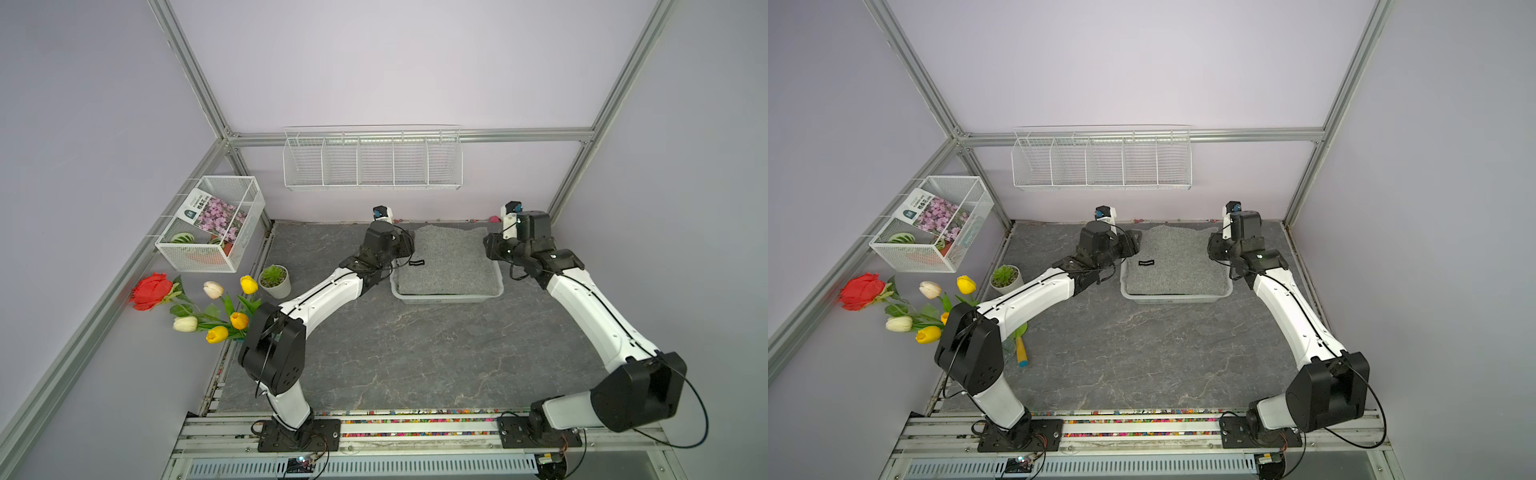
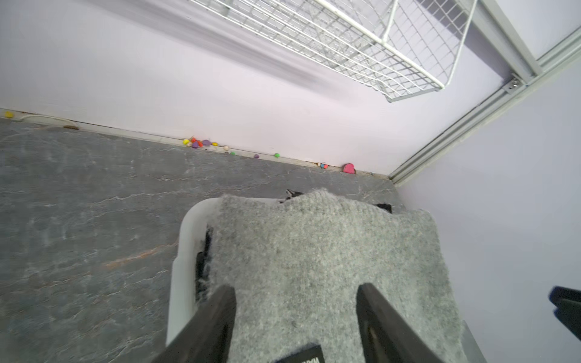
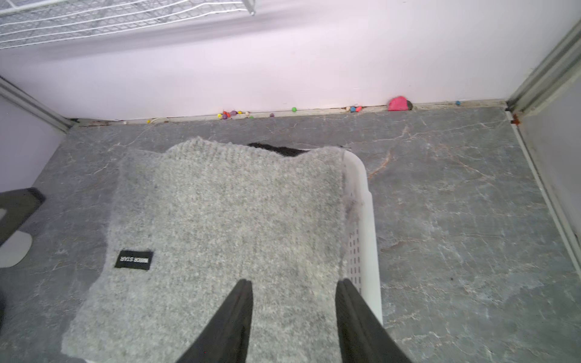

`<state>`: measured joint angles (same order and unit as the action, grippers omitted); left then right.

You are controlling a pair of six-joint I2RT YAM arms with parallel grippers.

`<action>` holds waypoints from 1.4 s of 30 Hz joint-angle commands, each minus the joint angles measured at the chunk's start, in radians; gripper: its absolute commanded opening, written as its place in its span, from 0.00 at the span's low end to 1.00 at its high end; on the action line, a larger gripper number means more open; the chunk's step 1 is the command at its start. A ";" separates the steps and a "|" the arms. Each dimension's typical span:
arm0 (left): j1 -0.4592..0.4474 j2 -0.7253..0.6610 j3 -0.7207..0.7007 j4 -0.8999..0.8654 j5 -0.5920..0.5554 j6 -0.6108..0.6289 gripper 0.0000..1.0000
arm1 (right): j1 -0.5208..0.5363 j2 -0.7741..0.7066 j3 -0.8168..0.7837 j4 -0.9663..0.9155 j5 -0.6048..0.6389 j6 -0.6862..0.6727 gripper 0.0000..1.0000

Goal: Put the folded scarf in the basket
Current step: Place the scarf in the basket, then reset both arms

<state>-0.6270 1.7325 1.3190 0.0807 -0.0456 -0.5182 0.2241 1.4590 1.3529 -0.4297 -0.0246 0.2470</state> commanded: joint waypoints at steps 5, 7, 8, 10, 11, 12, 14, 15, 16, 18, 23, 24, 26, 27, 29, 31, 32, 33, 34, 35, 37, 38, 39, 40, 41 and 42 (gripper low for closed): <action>-0.005 0.160 0.077 0.048 0.112 0.023 0.65 | 0.011 0.186 0.076 0.016 -0.021 -0.014 0.47; -0.004 0.212 0.111 0.026 0.098 0.021 0.64 | 0.009 0.240 0.090 0.012 -0.005 -0.013 0.46; -0.004 0.233 0.120 0.024 0.093 0.022 0.64 | 0.008 0.271 0.102 -0.003 0.009 -0.017 0.45; 0.000 0.263 0.131 0.019 0.085 0.029 0.64 | 0.008 0.328 0.141 -0.056 0.053 -0.021 0.45; 0.003 0.273 0.138 0.010 0.077 0.028 0.64 | 0.005 0.357 0.161 -0.082 0.068 -0.027 0.45; 0.005 0.279 0.142 0.004 0.074 0.033 0.65 | 0.001 0.377 0.170 -0.094 0.075 -0.032 0.44; 0.012 0.283 0.143 -0.005 0.064 0.040 0.65 | -0.006 0.403 0.174 -0.104 0.084 -0.034 0.44; 0.011 0.281 0.143 -0.007 0.057 0.046 0.65 | -0.008 0.405 0.169 -0.101 0.086 -0.034 0.44; 0.013 0.278 0.145 -0.012 0.052 0.050 0.65 | -0.011 0.405 0.164 -0.097 0.093 -0.034 0.44; 0.013 0.265 0.148 -0.025 0.046 0.056 0.65 | -0.012 0.396 0.161 -0.097 0.089 -0.034 0.44; 0.014 0.189 0.154 -0.096 0.044 0.076 0.65 | -0.011 0.290 0.105 -0.064 0.026 -0.018 0.47; 0.013 0.169 0.148 -0.100 0.050 0.082 0.65 | -0.012 0.267 0.100 -0.067 0.005 -0.027 0.48; 0.013 0.107 0.115 -0.104 0.049 0.081 0.66 | -0.010 0.219 0.098 -0.098 -0.031 -0.022 0.51; 0.013 0.077 0.096 -0.104 0.047 0.080 0.66 | -0.010 0.194 0.098 -0.115 -0.039 -0.018 0.53; 0.012 0.007 0.040 -0.097 0.050 0.075 0.66 | -0.005 0.124 0.082 -0.146 -0.044 -0.014 0.58; 0.012 -0.063 -0.008 -0.105 0.052 0.073 0.66 | -0.003 0.037 0.030 -0.140 -0.048 -0.009 0.59; 0.012 -0.098 -0.027 -0.121 0.050 0.073 0.67 | -0.004 -0.015 -0.009 -0.123 -0.048 -0.003 0.60; 0.012 -0.137 -0.047 -0.136 0.046 0.076 0.67 | -0.003 -0.068 -0.047 -0.105 -0.049 0.000 0.60; 0.012 -0.169 -0.065 -0.147 0.043 0.071 0.67 | -0.002 -0.106 -0.079 -0.090 -0.048 0.003 0.61; 0.012 -0.208 -0.090 -0.160 0.035 0.078 0.67 | -0.002 -0.155 -0.111 -0.078 -0.051 0.008 0.61; 0.012 -0.284 -0.143 -0.179 0.012 0.094 0.68 | -0.002 -0.230 -0.164 -0.065 -0.051 0.019 0.64; 0.011 -0.322 -0.167 -0.189 -0.003 0.115 0.68 | -0.002 -0.262 -0.188 -0.059 -0.057 0.023 0.65; 0.012 -0.361 -0.191 -0.205 -0.027 0.132 0.68 | -0.001 -0.288 -0.211 -0.049 -0.067 0.026 0.67; 0.012 -0.389 -0.207 -0.224 -0.064 0.133 0.69 | -0.002 -0.305 -0.225 -0.049 -0.073 0.029 0.72; 0.012 -0.425 -0.230 -0.237 -0.102 0.149 0.72 | -0.001 -0.322 -0.239 -0.057 -0.078 0.028 0.97; 0.012 -0.455 -0.257 -0.239 -0.135 0.182 0.75 | -0.002 -0.335 -0.256 -0.061 -0.073 0.027 0.99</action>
<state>-0.6189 1.3384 1.1122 -0.0906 -0.0750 -0.4103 0.2211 1.1439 1.1454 -0.5045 -0.0803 0.2611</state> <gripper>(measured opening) 0.731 0.934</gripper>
